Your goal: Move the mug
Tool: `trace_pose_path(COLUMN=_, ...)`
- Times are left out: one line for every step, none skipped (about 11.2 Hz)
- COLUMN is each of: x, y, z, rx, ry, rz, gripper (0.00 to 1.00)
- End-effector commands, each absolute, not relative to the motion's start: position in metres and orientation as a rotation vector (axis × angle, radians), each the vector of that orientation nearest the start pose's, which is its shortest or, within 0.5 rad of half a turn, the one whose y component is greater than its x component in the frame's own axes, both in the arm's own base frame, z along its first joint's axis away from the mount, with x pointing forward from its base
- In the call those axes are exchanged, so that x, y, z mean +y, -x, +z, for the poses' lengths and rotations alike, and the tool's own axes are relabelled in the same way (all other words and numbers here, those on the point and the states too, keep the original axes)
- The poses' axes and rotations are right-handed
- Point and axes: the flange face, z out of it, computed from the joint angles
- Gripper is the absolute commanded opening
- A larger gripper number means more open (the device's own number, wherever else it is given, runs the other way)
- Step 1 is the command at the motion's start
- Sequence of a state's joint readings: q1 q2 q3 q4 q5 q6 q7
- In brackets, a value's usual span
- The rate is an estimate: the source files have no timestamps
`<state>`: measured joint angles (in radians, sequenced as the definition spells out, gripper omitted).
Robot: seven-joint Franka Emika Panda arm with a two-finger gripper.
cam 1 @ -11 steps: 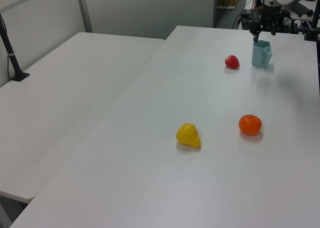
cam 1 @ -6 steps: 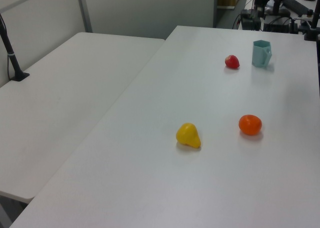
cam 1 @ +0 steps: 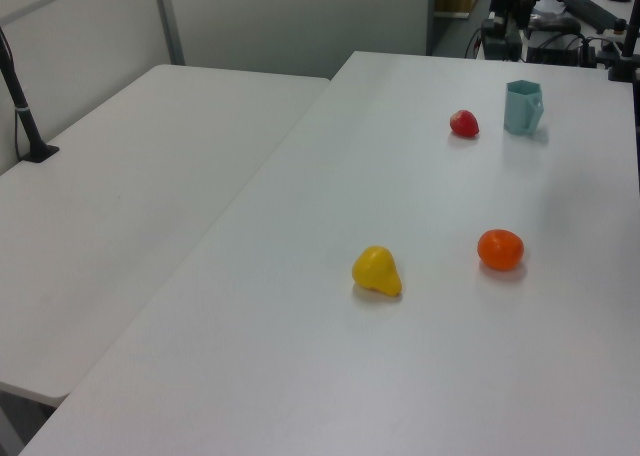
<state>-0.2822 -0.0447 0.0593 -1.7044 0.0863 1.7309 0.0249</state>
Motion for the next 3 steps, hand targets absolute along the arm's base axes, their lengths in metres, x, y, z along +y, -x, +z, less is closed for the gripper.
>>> trace_pose_path(x=-0.1149, y=-0.5436, z=0.6029, rx=0.363, ry=3.048, rz=-0.140, gripper=1.00)
trace_pose_path(x=-0.1149, y=-0.5436, z=0.6029, rx=0.368, ry=3.047, rz=-0.139, gripper=1.00)
trace_pose_path(x=-0.1154, y=-0.5429, z=0.6036, rx=0.372, ry=3.045, rz=-0.140, gripper=1.00)
